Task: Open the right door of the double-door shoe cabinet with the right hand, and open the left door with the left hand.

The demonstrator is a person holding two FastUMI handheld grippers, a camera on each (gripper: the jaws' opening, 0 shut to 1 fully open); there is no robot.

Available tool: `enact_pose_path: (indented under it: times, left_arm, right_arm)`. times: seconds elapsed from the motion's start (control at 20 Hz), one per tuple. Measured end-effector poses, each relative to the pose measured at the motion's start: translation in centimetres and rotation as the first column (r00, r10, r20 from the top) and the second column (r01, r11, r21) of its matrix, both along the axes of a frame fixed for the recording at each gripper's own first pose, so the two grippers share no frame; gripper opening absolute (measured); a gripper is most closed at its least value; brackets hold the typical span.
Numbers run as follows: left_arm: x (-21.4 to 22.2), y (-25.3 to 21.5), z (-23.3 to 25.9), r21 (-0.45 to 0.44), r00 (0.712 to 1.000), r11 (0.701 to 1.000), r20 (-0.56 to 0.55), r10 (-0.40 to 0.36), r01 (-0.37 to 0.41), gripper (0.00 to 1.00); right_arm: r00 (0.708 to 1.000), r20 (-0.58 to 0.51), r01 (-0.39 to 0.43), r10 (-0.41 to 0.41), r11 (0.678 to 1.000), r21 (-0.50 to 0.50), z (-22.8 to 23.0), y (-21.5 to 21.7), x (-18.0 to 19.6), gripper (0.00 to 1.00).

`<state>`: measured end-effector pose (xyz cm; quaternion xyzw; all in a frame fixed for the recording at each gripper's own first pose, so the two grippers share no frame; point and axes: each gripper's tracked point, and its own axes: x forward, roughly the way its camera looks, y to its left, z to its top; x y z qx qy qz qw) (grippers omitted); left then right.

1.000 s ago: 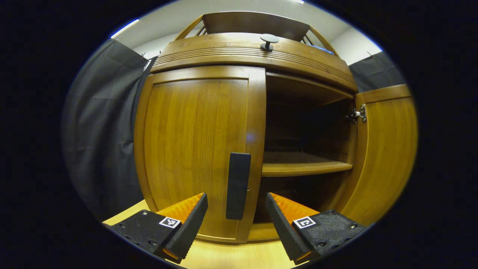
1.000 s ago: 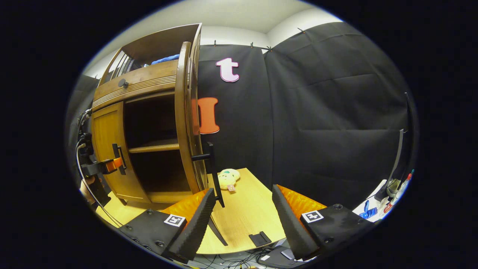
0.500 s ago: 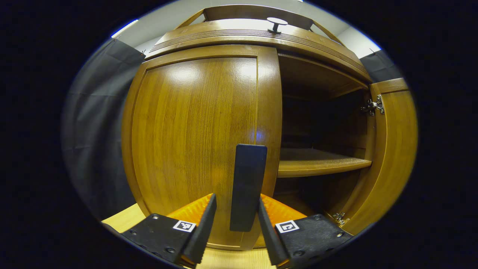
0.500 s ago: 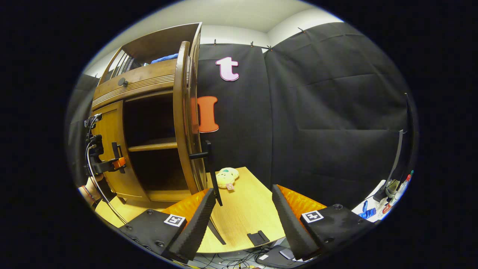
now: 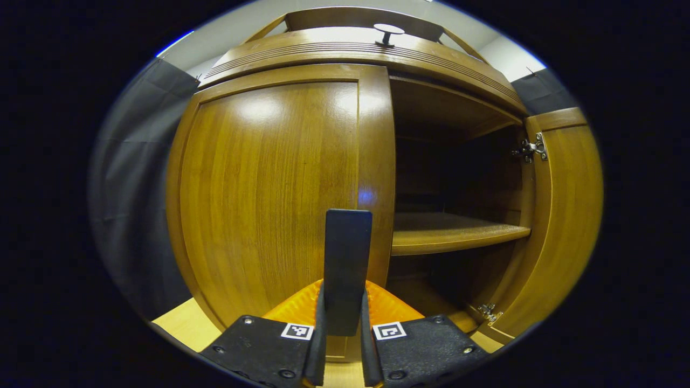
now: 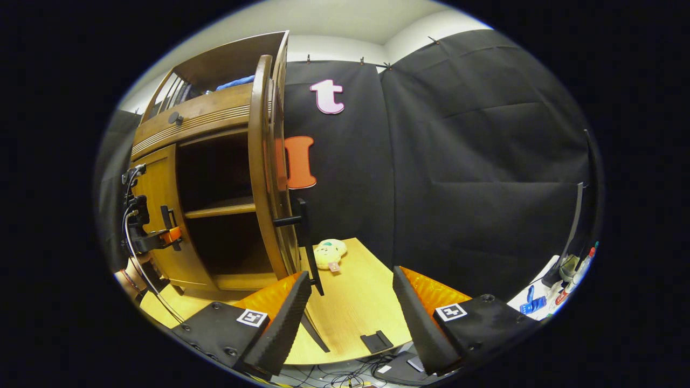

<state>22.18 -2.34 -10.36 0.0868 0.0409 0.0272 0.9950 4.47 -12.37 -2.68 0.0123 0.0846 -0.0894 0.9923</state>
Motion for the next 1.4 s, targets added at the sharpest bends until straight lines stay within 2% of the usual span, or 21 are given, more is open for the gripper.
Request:
enact_pose_path:
  times: [0.15, 0.35, 0.75, 1.4]
  left_arm:
    - [-0.4, 0.1, 0.4, 0.020, 1.000, 1.000, 0.002, -0.001, 0.001, 0.14]
    - [-2.1, 0.0, 0.0, 0.010, 0.999, 0.999, -0.019, -0.032, 0.032, 0.10]
    - [-6.1, 0.7, 0.5, -0.013, 0.996, 0.997, -0.031, -0.081, 0.081, 0.11]
    - [-11.9, 3.4, 1.7, -0.023, 0.998, 0.999, -0.044, -0.048, 0.047, 0.13]
  right_arm:
    - [1.000, 0.007, -0.017, 0.018, 1.000, -0.019, 0.2, 1.2, 0.0, 0.98]
    - [0.999, 0.015, -0.029, 0.029, 0.999, -0.025, 0.5, 1.9, 0.0, 0.97]
    - [0.999, 0.010, -0.044, 0.045, 0.999, -0.026, 0.3, 3.4, -0.6, 0.98]
    - [0.994, -0.001, -0.106, 0.106, 0.994, -0.037, 0.1, 6.4, -1.1, 0.98]
